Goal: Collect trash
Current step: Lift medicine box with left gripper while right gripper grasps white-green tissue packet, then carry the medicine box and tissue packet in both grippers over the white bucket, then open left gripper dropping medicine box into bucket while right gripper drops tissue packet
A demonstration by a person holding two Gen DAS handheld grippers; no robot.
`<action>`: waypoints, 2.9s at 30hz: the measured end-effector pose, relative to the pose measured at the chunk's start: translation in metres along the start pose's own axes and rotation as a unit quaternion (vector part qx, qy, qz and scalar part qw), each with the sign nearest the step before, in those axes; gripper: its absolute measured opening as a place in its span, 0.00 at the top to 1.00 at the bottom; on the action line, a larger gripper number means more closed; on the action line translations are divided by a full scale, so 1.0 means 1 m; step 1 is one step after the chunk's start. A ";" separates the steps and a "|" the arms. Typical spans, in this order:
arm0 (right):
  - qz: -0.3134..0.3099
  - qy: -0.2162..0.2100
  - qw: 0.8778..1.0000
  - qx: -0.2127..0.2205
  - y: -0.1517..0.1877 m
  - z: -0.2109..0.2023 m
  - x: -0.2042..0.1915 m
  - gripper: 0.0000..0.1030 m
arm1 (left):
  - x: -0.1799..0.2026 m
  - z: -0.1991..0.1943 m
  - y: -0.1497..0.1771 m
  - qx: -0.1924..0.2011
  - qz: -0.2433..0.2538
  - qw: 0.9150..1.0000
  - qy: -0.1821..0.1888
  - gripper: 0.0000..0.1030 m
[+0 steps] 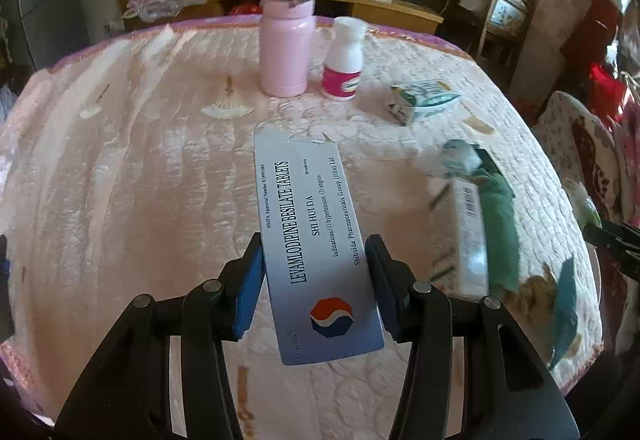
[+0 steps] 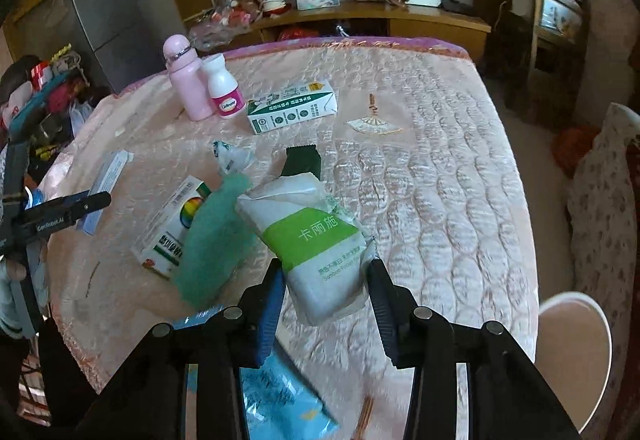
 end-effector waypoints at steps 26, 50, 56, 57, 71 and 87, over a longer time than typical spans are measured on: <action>0.030 0.011 0.999 0.038 0.041 -0.065 0.021 0.61 | 0.123 -0.062 -0.024 0.053 0.088 0.994 0.033 0.53; 0.107 0.074 0.990 0.060 0.064 -0.114 0.141 0.61 | 0.304 -0.067 -0.055 0.065 0.197 0.971 0.122 0.53; 0.147 0.103 0.982 0.054 0.081 -0.120 0.197 0.61 | 0.372 -0.054 -0.053 0.047 0.231 0.958 0.161 0.53; 0.154 0.109 0.981 0.052 0.084 -0.120 0.205 0.61 | 0.380 -0.051 -0.053 0.043 0.234 0.956 0.169 0.53; 0.250 0.140 0.958 0.010 0.124 -0.090 0.300 0.59 | 0.478 0.004 -0.044 -0.017 0.226 0.944 0.240 0.53; 0.283 0.133 0.950 0.003 0.134 -0.082 0.307 0.35 | 0.466 0.003 -0.046 -0.016 0.188 0.943 0.272 0.44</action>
Point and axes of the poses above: each gripper's, at about its wrist camera, not at the fingertips, and z roughly the way its jaws point, x to its right, y to its underside, the point moved 8 cm from there along z, roughly the way its jaws point, and after that the axes turned 15 degrees about z, right-handed, at the moved point
